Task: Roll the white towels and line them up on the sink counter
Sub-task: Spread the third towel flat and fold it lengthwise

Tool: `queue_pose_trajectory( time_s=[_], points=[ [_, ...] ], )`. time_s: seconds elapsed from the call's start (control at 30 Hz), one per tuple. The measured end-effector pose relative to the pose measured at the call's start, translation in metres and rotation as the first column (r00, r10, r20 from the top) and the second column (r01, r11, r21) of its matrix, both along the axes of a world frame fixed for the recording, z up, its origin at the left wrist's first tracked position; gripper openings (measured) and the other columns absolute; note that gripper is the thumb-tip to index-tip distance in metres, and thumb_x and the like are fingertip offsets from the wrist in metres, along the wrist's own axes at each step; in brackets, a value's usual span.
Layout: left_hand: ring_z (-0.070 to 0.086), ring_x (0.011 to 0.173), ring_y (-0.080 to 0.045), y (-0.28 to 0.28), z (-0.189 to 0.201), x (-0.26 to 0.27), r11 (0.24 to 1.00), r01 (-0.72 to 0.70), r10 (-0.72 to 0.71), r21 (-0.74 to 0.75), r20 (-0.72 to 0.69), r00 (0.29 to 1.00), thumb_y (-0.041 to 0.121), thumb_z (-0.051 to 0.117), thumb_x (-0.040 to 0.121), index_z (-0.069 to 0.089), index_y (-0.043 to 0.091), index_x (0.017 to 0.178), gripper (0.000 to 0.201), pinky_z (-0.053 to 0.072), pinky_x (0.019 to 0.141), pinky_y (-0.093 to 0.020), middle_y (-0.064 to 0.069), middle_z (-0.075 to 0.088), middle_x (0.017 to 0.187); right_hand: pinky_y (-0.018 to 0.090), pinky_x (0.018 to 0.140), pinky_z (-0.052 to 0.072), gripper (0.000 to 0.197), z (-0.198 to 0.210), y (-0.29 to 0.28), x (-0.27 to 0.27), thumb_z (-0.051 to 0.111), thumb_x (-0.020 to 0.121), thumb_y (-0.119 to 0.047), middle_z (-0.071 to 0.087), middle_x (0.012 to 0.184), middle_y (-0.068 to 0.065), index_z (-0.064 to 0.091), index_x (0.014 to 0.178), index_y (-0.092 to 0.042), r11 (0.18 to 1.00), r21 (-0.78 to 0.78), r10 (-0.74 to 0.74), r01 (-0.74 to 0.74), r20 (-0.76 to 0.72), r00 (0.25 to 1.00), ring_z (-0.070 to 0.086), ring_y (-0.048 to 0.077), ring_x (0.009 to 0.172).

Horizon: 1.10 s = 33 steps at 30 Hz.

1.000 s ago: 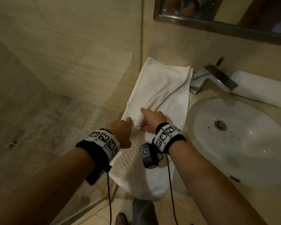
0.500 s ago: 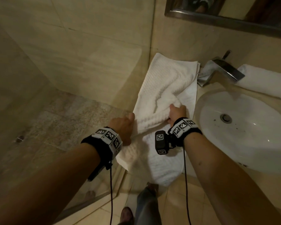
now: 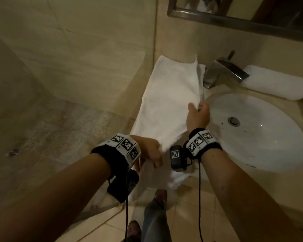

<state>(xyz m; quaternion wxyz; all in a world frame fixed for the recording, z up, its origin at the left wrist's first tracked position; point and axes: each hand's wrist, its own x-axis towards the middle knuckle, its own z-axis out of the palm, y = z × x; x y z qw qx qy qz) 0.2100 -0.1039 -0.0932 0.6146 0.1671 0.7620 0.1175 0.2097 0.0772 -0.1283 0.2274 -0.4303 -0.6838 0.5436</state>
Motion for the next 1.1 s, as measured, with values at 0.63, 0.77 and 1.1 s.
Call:
queue_pose_trajectory(
  time_s=[0.63, 0.77, 1.1],
  points=[
    [0.072, 0.067, -0.022, 0.107, 0.003, -0.029, 0.988, -0.034, 0.079, 0.151, -0.302, 0.95, 0.045, 0.071, 0.082, 0.066, 0.003, 0.093, 0.043, 0.061, 0.065, -0.035, -0.013, 0.073, 0.081, 0.039, 0.072, 0.055, 0.023, -0.015, 0.068, 0.015, 0.067, 0.085, -0.024, 0.067, 0.084, 0.018, 0.065, 0.083, -0.001, 0.917, -0.294, 0.347, -0.27, 0.256, 0.902, 0.066, 0.031, 0.078],
    [0.063, 0.05, -0.015, 0.132, -0.016, -0.029, 0.997, 0.031, -0.021, 0.071, -0.131, 0.991, 0.017, 0.068, 0.086, 0.064, 0.002, 0.077, 0.018, 0.059, 0.056, -0.031, -0.009, 0.065, 0.064, 0.033, 0.057, 0.049, 0.022, -0.02, 0.085, 0.014, 0.068, 0.083, -0.012, 0.054, 0.076, 0.017, 0.049, 0.073, -0.009, 0.907, -0.347, 0.328, -0.237, 0.232, 0.916, 0.058, 0.026, 0.069],
    [0.066, 0.05, -0.014, 0.173, -0.011, -0.099, 0.982, -0.163, 0.169, 0.095, -0.06, 0.984, 0.019, 0.062, 0.092, 0.065, -0.001, 0.081, 0.022, 0.056, 0.053, -0.025, -0.009, 0.068, 0.061, 0.037, 0.063, 0.055, 0.033, -0.01, 0.113, -0.031, 0.071, 0.081, -0.024, 0.052, 0.057, 0.005, 0.048, 0.06, -0.015, 0.9, -0.323, 0.391, -0.291, 0.311, 0.866, 0.056, 0.022, 0.057]
  ],
)
